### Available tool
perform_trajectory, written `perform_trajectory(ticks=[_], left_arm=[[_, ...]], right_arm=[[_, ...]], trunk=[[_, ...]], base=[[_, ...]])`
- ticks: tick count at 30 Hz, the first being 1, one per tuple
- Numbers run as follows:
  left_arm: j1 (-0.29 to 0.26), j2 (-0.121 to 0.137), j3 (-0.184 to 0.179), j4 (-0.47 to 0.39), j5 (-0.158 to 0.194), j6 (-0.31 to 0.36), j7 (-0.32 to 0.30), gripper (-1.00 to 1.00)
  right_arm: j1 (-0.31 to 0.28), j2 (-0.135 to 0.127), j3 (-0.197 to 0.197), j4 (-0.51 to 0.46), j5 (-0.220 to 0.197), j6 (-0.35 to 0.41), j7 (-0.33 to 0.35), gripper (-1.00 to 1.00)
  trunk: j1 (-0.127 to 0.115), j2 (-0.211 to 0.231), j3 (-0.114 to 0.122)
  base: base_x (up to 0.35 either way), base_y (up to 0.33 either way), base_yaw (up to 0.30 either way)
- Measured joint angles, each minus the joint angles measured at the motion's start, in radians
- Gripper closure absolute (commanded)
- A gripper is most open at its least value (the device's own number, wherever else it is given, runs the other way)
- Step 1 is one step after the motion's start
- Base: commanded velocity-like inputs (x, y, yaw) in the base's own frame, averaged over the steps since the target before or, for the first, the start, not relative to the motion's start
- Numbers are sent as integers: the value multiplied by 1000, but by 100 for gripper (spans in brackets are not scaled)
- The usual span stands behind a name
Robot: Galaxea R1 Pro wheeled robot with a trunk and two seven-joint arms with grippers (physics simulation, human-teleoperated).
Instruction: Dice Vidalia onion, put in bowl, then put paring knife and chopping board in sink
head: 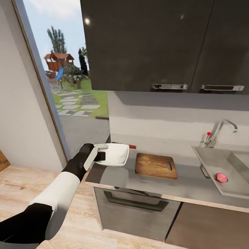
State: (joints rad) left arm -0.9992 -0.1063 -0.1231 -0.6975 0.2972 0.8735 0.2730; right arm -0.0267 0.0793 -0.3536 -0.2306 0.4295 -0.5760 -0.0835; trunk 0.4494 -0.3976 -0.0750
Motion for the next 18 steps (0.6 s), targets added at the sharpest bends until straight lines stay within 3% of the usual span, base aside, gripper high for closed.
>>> perform_trajectory(ticks=[18], left_arm=[[0, 0, 0, 8, 0, 0, 0, 100]], right_arm=[[0, 0, 0, 0, 0, 0, 0, -100]], trunk=[[0, 0, -15]], base=[[0, 0, 0]])
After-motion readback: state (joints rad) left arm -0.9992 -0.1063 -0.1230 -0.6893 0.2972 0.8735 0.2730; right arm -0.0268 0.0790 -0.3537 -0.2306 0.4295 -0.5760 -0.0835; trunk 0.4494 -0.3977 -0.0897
